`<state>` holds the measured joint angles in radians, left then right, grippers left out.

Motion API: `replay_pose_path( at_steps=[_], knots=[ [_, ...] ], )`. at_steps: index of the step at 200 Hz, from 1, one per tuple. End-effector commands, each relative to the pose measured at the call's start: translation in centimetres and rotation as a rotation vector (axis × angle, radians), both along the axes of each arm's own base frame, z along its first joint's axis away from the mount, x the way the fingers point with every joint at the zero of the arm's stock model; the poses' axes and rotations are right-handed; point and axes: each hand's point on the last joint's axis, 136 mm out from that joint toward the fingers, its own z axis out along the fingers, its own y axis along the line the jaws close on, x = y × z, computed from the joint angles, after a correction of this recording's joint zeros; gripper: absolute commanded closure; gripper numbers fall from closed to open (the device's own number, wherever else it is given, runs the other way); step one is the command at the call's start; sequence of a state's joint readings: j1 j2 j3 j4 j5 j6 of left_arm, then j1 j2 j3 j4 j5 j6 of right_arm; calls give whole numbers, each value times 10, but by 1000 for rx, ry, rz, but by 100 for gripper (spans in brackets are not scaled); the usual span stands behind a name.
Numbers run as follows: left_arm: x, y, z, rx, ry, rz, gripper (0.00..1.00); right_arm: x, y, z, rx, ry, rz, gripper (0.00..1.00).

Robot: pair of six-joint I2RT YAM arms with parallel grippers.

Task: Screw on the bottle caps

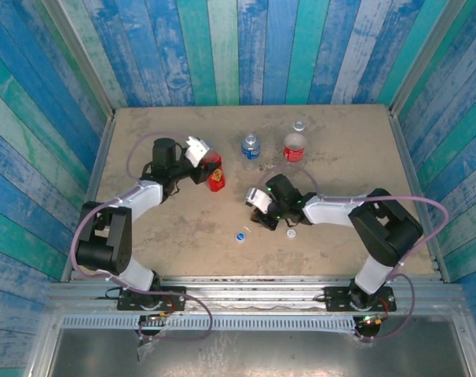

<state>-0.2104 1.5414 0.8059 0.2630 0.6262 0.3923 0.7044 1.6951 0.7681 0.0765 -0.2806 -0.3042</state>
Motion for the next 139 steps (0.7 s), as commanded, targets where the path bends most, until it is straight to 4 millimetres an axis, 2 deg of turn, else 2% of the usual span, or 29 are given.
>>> replay_pose_path(
  at_steps=[1,38,74,96,117,139],
  knots=[
    [-24,-28,16,-8,0,-92,44,15,-26,1,27,11,-161,70],
    [-48,-62,13,-16,26,-197,45,31,-55,-1,1,-25,-361,70],
    [-63,-81,3,-18,53,-262,44,37,-71,-6,-29,-51,-469,67],
    [-68,-88,-3,-13,72,-284,44,39,-75,-8,-41,-54,-496,55],
    [-67,-89,-4,-23,73,-288,41,38,-69,13,8,-76,-470,41],
    [-69,-91,-4,-42,72,-298,36,33,-59,37,70,-99,-426,32]
  ],
)
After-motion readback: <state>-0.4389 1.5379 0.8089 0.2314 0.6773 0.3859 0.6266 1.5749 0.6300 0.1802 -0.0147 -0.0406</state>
